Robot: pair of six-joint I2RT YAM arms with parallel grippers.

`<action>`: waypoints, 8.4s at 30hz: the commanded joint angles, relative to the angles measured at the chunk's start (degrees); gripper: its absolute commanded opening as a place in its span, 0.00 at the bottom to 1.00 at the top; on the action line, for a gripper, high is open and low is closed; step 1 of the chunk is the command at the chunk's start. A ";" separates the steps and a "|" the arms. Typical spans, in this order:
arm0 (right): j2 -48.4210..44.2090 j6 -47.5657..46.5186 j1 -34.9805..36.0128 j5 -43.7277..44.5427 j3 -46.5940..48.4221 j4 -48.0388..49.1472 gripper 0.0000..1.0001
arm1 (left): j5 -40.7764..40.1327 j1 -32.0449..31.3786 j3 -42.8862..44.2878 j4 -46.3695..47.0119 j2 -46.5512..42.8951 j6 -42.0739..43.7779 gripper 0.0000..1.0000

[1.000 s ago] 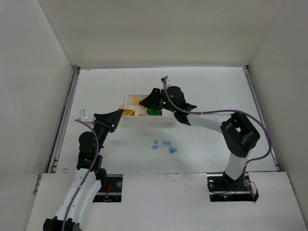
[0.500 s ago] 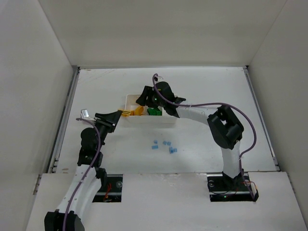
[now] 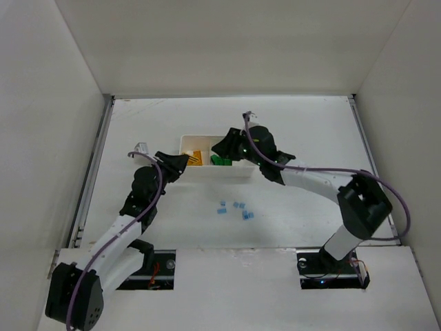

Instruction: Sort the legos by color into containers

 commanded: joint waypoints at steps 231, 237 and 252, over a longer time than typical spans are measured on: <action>-10.64 -6.34 16.25 21.00 -17.23 -27.35 0.42 | -23.45 -38.44 5.38 -10.43 14.27 17.81 0.37; -7.91 -4.50 16.42 23.28 -14.68 -30.96 0.38 | -23.36 -39.06 4.85 -10.08 13.39 18.86 0.38; -2.02 -1.16 17.57 26.18 -8.53 -36.32 0.35 | -22.66 -40.90 2.30 -11.83 4.79 20.09 0.40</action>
